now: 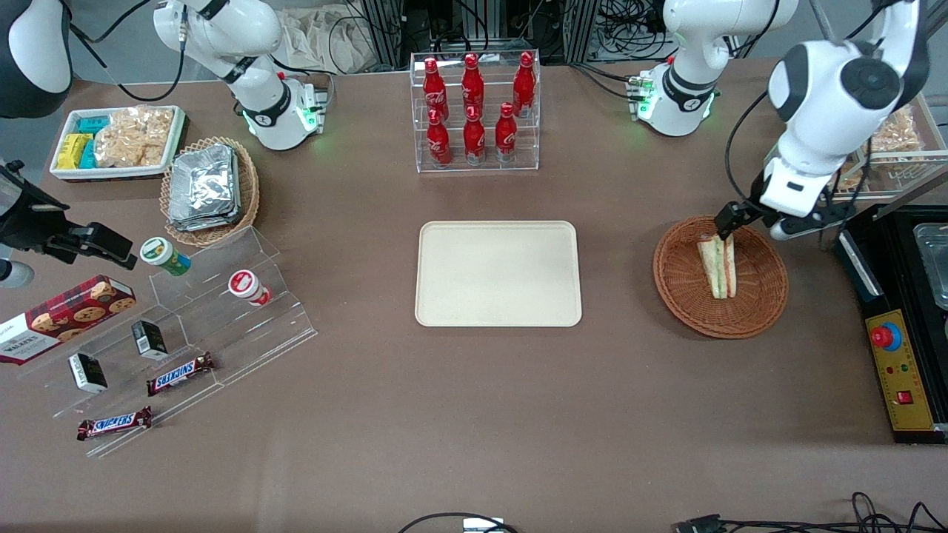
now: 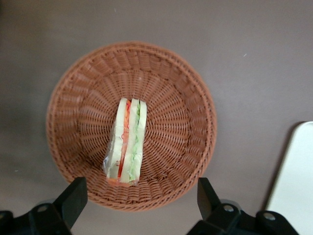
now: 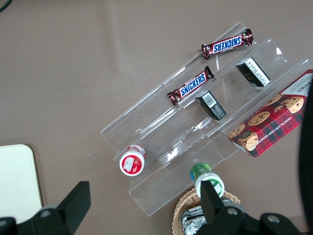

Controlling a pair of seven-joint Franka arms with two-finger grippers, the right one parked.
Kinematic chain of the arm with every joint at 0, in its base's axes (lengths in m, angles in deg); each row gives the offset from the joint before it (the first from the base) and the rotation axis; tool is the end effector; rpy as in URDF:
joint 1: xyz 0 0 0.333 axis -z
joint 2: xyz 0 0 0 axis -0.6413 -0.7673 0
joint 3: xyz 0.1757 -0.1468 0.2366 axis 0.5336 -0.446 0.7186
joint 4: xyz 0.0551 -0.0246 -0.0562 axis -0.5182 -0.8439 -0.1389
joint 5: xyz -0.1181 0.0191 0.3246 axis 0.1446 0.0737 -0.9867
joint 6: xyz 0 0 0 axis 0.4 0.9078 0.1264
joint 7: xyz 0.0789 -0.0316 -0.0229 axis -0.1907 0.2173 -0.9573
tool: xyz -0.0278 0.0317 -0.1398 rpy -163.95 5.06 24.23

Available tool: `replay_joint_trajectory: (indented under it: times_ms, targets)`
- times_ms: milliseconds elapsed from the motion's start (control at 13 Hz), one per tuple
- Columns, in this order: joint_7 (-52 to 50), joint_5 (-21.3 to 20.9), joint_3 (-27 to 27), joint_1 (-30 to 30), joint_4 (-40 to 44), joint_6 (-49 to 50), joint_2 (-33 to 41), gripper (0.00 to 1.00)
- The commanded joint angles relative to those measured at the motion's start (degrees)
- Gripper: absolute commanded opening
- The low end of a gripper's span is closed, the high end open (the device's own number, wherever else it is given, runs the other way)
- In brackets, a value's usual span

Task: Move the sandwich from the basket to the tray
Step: 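Lower the left gripper around the sandwich and close on it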

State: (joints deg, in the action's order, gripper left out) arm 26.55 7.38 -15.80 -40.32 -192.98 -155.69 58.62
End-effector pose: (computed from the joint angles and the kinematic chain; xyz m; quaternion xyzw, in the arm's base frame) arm 0.4056 -0.0270 0.3802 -0.9897 -0.1372 -0.0406 0.0035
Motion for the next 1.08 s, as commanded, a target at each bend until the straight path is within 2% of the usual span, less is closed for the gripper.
replay_joint_trajectory:
  times_ms: [0,385,692,846,923,1000]
  targets:
    - [0.61,-0.88,0.22,-0.27,-0.98,-6.53,-6.27,0.98]
    - [1.05,-8.25,3.12,-0.62,-1.77,-15.59,-16.04,0.97]
    - [1.14,-8.35,3.30,-0.62,-1.69,-17.98,-18.95,0.93]
    - [1.14,-8.35,3.30,-0.62,-1.69,-17.98,-18.95,0.85]
    - [1.14,-8.35,3.30,-0.62,-1.77,-17.98,-18.95,0.36]
    - [1.14,-8.35,3.30,-0.62,-1.86,-17.98,-18.69,0.00]
